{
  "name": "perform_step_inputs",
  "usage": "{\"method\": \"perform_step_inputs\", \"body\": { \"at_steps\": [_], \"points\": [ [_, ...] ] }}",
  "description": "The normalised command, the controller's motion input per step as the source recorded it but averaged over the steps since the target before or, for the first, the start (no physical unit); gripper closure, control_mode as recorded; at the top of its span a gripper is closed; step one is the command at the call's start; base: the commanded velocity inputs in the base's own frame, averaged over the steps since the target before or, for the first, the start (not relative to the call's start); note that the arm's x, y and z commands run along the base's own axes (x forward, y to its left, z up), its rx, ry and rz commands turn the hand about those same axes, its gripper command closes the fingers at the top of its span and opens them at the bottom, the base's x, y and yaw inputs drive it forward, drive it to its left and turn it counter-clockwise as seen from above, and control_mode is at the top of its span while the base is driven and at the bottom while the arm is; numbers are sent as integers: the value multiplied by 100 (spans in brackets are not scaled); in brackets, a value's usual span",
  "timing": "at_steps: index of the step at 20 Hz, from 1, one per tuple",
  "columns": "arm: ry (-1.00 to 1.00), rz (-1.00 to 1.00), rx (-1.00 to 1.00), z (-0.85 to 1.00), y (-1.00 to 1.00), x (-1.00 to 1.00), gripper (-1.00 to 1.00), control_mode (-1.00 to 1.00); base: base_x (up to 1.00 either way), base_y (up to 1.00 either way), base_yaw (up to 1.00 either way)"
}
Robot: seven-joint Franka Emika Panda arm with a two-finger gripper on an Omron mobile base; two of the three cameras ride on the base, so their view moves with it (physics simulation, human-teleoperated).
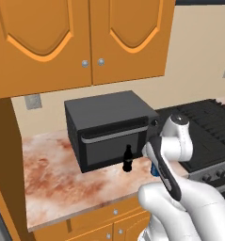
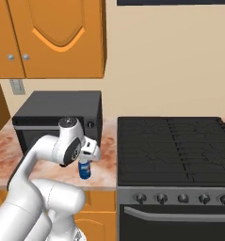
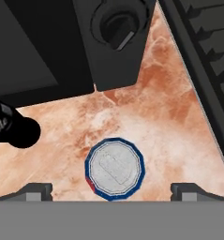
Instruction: Move the drinks to the dining counter.
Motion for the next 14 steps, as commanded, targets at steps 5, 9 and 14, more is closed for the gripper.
{"method": "perform_step_inputs", "body": {
  "at_steps": [5, 9, 14],
  "points": [
    [5, 0, 0, -9, 0, -2, -100, -100, 0, 0, 0],
    [8, 0, 0, -19, 0, 0, -100, -100, 0, 0, 0],
    [2, 0, 0, -22, 0, 11, -100, -100, 0, 0, 0]
  ]
}}
